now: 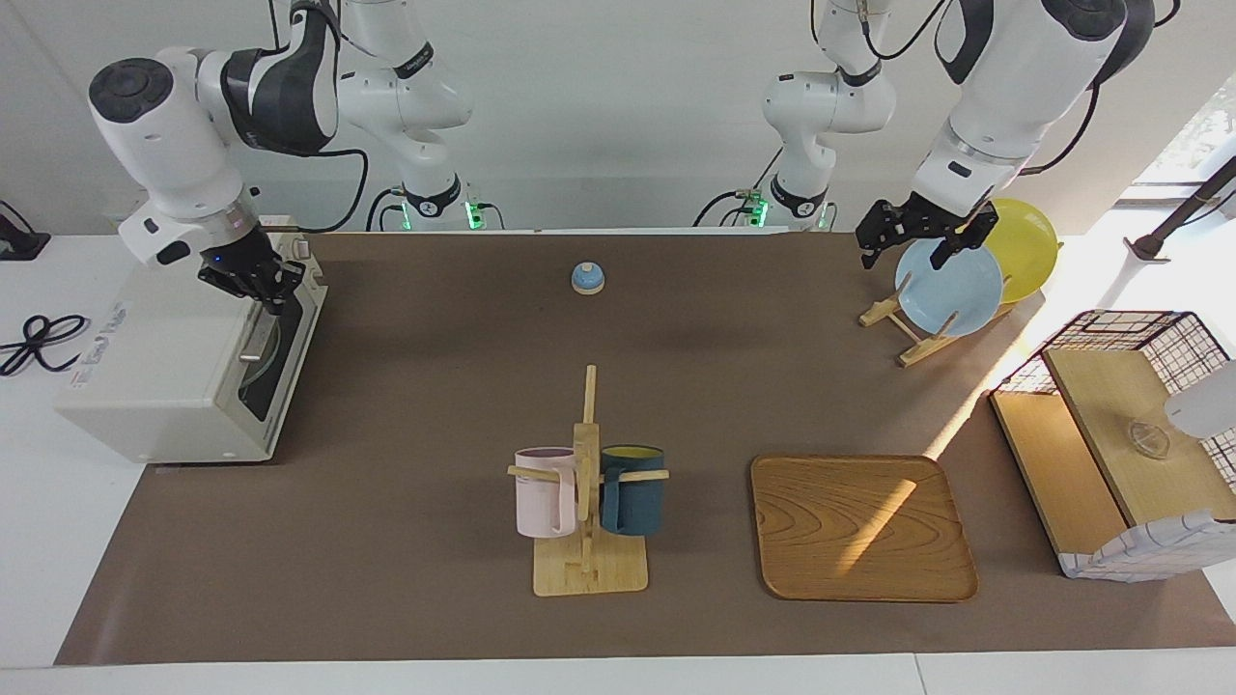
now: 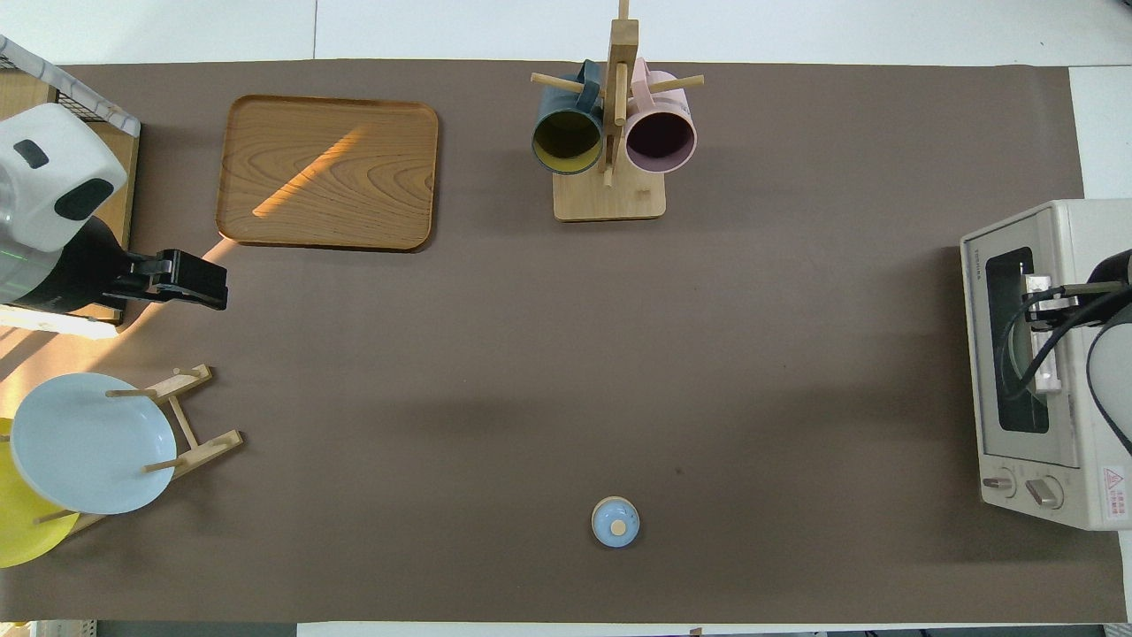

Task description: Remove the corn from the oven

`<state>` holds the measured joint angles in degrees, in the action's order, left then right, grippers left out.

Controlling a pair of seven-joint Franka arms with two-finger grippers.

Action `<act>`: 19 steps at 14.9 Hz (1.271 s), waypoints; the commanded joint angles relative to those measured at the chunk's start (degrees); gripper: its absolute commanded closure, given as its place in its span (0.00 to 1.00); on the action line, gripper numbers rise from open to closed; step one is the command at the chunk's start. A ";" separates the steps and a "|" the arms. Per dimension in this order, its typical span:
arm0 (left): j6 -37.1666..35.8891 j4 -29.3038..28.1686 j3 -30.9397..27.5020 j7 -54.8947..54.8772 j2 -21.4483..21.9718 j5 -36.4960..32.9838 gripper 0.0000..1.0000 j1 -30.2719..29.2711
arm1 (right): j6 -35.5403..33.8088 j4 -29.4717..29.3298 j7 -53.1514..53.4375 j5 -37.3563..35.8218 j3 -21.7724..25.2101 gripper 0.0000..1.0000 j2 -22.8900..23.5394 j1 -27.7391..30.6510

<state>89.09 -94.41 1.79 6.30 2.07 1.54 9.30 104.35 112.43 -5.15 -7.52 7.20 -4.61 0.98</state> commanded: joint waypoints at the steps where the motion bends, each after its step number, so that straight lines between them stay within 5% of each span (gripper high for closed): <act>1: 0.03 -1.22 0.14 -0.41 1.27 0.65 0.00 -0.60 | 0.95 2.09 -1.36 -1.27 -0.17 1.00 -1.11 1.30; 19: 0.03 -1.22 0.14 -0.41 1.27 0.65 0.00 -0.60 | 6.12 8.58 1.88 -1.36 -0.35 1.00 -0.22 2.80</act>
<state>89.09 -94.41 1.79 6.30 2.07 1.54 9.30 106.15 117.10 -4.96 -9.08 7.24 -4.91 3.54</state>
